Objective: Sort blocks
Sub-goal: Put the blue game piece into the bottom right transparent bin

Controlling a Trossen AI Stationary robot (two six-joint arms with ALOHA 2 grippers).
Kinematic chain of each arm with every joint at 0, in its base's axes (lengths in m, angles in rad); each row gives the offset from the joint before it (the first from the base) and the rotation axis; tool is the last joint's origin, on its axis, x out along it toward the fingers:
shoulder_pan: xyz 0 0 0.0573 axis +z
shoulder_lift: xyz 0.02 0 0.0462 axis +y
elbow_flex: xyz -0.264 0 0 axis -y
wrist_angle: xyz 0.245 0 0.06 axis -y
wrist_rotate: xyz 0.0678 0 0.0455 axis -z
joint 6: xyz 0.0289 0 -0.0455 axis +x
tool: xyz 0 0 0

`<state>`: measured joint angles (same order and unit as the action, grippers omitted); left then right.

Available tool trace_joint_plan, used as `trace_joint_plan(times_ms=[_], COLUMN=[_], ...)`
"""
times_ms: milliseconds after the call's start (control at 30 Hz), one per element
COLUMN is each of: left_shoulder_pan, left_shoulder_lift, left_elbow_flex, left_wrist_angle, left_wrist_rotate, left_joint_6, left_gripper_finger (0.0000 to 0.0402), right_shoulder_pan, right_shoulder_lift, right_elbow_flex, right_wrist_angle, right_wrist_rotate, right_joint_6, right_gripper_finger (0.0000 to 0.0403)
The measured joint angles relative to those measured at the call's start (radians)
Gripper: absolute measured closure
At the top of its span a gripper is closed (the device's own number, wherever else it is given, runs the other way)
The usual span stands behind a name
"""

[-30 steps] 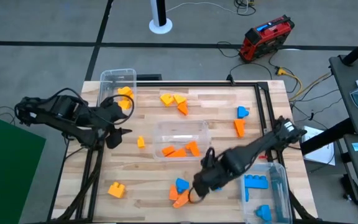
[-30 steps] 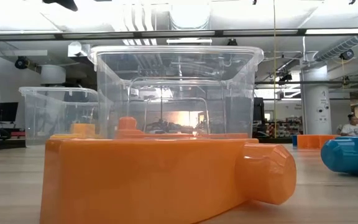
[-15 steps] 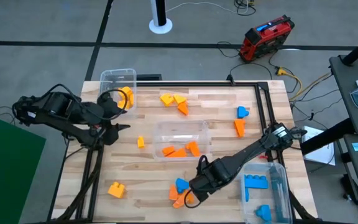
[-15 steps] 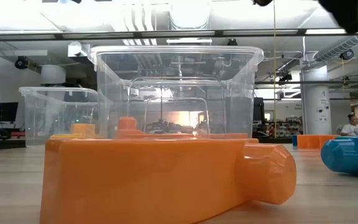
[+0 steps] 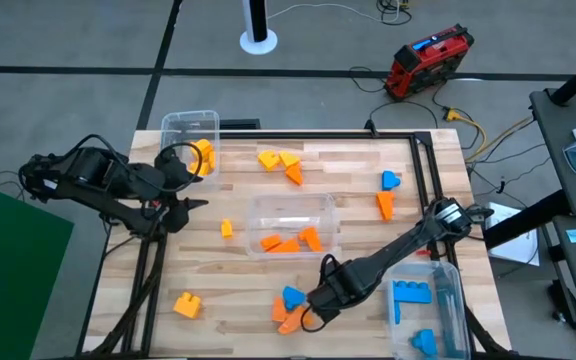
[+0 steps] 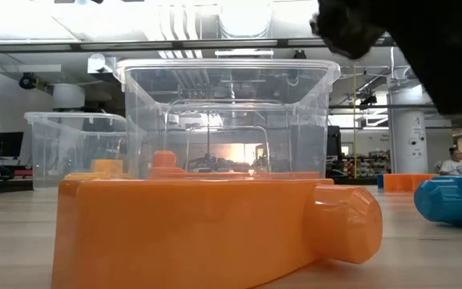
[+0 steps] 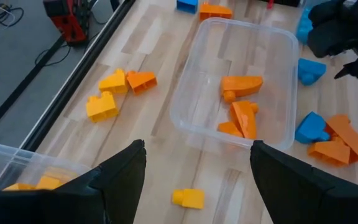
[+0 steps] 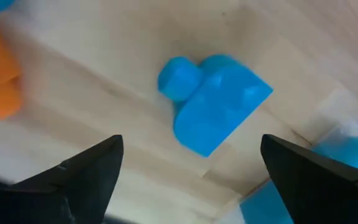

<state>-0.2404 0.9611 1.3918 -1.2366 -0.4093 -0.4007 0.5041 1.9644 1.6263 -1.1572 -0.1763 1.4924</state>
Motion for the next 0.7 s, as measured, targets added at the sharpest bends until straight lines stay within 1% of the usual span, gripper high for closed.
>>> trace_joint_plan(times_ms=[100, 233, 533, 700], left_shoulder_pan=[0.0, 0.0, 0.0, 0.0], left_shoulder_lift=[0.0, 0.001, 0.002, 0.006], left_elbow_flex=[0.0, 0.0, -0.001, -0.001], left_wrist_angle=[0.002, 0.002, 0.003, 0.005], left_wrist_rotate=[-0.004, -0.004, -0.004, -0.004], left_joint_6=[0.0, 0.0, -0.011, -0.01], left_gripper_finger=[0.0138, 0.0138, 0.0138, 0.0138], right_shoulder_pan=[-0.008, -0.021, -0.021, -0.021], right_shoulder_lift=[0.0, 0.0, 0.031, 0.079], right_elbow_flex=[-0.049, -0.093, -0.108, -0.11], right_wrist_angle=[0.03, 0.098, 0.132, 0.157], right_wrist_rotate=[-0.004, -0.004, -0.014, -0.015], right_joint_6=[0.0, -0.004, -0.016, -0.043], right_gripper_finger=[0.0026, 0.0023, 0.0023, 0.0023])
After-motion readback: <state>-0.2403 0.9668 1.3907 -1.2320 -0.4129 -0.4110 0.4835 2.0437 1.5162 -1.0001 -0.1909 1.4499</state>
